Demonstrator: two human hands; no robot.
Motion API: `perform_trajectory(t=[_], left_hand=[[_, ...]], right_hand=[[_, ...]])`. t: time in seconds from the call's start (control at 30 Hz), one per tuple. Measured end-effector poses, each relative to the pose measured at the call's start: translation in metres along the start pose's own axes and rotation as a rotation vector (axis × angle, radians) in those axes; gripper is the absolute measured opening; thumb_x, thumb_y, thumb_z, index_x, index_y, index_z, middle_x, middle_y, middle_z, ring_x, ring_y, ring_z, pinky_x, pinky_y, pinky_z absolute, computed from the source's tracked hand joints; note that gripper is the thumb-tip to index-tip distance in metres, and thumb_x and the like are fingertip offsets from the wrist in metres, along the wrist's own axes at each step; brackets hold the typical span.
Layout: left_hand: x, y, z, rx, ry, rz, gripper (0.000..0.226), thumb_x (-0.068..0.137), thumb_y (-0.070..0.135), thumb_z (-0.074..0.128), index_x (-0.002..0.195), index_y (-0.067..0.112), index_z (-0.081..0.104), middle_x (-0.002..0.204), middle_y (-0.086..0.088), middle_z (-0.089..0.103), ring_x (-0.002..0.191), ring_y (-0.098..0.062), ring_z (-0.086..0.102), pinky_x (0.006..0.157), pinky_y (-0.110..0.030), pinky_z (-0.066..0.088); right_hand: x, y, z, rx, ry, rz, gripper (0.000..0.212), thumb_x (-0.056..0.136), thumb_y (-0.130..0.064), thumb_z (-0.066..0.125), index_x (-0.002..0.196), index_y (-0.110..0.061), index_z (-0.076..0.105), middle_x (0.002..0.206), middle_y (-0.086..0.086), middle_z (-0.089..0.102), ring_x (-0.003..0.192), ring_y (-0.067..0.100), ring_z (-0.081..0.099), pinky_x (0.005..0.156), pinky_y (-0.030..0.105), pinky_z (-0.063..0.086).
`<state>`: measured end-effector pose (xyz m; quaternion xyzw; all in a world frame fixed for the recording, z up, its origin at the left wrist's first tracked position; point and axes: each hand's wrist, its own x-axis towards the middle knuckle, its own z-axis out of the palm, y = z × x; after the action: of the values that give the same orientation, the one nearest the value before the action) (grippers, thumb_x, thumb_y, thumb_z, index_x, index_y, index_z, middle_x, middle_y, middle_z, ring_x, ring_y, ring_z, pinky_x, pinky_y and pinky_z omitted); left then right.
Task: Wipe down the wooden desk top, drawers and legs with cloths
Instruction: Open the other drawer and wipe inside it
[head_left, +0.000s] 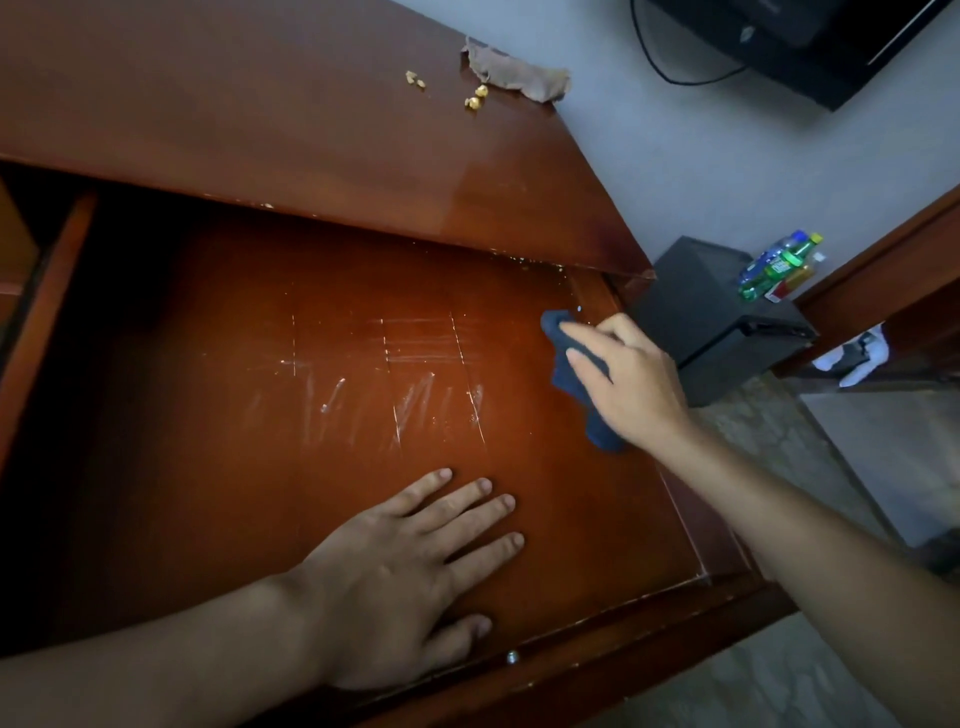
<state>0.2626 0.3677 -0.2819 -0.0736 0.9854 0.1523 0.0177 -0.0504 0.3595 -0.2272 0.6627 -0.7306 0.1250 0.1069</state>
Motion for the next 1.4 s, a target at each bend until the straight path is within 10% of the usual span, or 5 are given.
perform_trajectory(t=[0.17, 0.57, 0.73, 0.93, 1.4], left_hand=[[0.003, 0.003, -0.007, 0.011, -0.106, -0.012, 0.071, 0.105, 0.065, 0.011, 0.159, 0.036, -0.023, 0.163, 0.007, -0.038, 0.144, -0.009, -0.044, 0.114, -0.038, -0.033], [0.003, 0.005, -0.011, 0.049, -0.152, -0.032, 0.07, 0.105, 0.066, 0.01, 0.159, 0.037, -0.023, 0.164, 0.008, -0.037, 0.146, -0.009, -0.042, 0.121, -0.043, -0.026], [0.003, 0.005, -0.014, 0.038, -0.175, -0.03, 0.07, 0.105, 0.065, 0.011, 0.159, 0.037, -0.023, 0.163, 0.008, -0.038, 0.145, -0.009, -0.043, 0.119, -0.041, -0.029], [0.001, 0.003, -0.014, 0.037, -0.151, -0.026, 0.069, 0.105, 0.066, 0.012, 0.161, 0.037, -0.018, 0.165, 0.009, -0.034, 0.148, -0.008, -0.039, 0.121, -0.041, -0.027], [0.004, 0.003, -0.008, 0.029, -0.17, -0.018, 0.069, 0.105, 0.066, 0.008, 0.159, 0.037, -0.025, 0.162, 0.008, -0.04, 0.144, -0.009, -0.045, 0.116, -0.04, -0.033]], right_hand=[[-0.087, -0.016, -0.007, 0.07, -0.217, -0.42, 0.036, 0.101, -0.026, 0.062, 0.135, -0.017, 0.066, 0.108, 0.002, 0.06, 0.074, 0.011, 0.059, 0.062, 0.019, 0.05], [-0.015, -0.035, 0.015, 0.005, -0.306, 0.004, 0.051, 0.101, -0.058, 0.046, 0.149, -0.044, 0.042, 0.111, -0.009, 0.042, 0.096, 0.016, 0.058, 0.077, 0.032, 0.047], [-0.044, -0.049, 0.013, 0.405, -0.333, -0.144, 0.025, 0.102, -0.038, 0.059, 0.125, -0.038, 0.069, 0.102, -0.015, 0.046, 0.092, 0.006, 0.057, 0.078, 0.022, 0.048], [0.04, -0.013, 0.053, 0.244, -0.149, 0.023, 0.034, 0.105, -0.025, 0.056, 0.137, -0.021, 0.064, 0.152, -0.001, 0.051, 0.141, 0.019, 0.044, 0.119, 0.036, 0.034], [-0.037, -0.027, 0.033, 0.298, -0.189, -0.307, 0.038, 0.098, -0.005, 0.064, 0.136, -0.006, 0.064, 0.145, 0.01, 0.059, 0.139, 0.019, 0.052, 0.115, 0.039, 0.044]])
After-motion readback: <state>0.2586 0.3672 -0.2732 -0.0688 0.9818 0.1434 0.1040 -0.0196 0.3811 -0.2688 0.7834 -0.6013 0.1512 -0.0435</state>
